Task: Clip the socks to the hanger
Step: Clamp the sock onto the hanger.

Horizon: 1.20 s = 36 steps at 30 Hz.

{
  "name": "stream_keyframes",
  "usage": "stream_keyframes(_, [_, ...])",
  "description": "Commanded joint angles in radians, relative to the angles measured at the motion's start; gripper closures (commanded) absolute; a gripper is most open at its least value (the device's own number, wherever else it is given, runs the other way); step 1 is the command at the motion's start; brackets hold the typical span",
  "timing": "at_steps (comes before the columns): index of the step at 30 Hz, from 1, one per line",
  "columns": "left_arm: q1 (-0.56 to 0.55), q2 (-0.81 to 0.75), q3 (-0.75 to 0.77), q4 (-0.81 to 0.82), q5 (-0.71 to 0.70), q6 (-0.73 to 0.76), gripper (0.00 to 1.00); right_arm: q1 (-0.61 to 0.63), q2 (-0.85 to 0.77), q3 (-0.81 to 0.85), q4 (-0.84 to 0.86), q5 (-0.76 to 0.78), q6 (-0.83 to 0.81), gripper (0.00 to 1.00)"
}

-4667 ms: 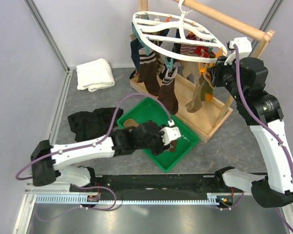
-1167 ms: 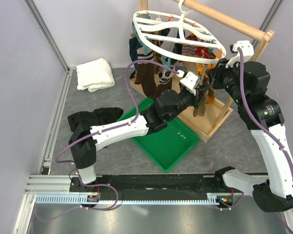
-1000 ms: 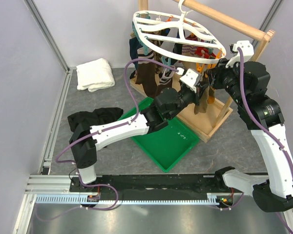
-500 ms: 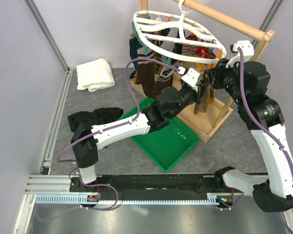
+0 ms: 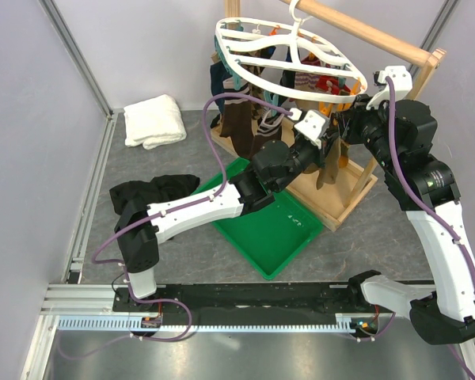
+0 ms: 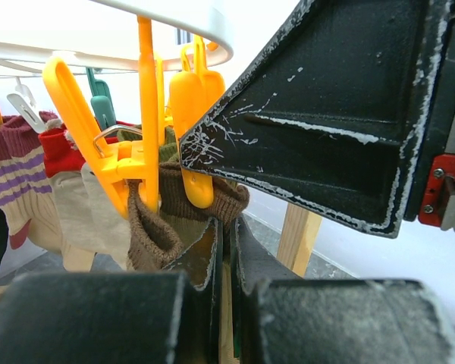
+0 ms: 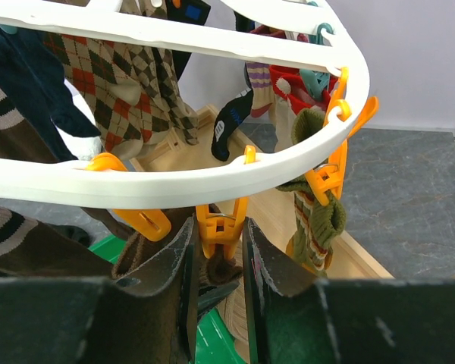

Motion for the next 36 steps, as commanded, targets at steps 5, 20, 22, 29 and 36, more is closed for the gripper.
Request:
stream_keyframes(5, [-0.003, -0.003, 0.07, 0.047, -0.011, 0.046, 0.98, 0.003, -0.027, -0.009, 0.001, 0.007, 0.013, 0.69])
stream_keyframes(20, [-0.004, 0.006, 0.108, -0.003, 0.039, 0.032, 0.7, 0.003, -0.076, -0.001, 0.035, -0.001, 0.039, 0.27])
stream_keyframes(22, [-0.003, -0.003, 0.105, -0.011, 0.05, 0.028, 0.6, 0.003, -0.093, 0.0, 0.045, -0.005, 0.041, 0.21])
stream_keyframes(29, [-0.004, -0.087, 0.035, -0.028, 0.099, 0.003, 0.32, 0.001, -0.174, -0.033, 0.088, 0.013, 0.03, 0.09])
stream_keyframes(36, [-0.009, -0.296, -0.118, -0.175, 0.155, -0.112, 0.13, 0.003, -0.308, -0.125, 0.122, 0.107, -0.019, 0.02])
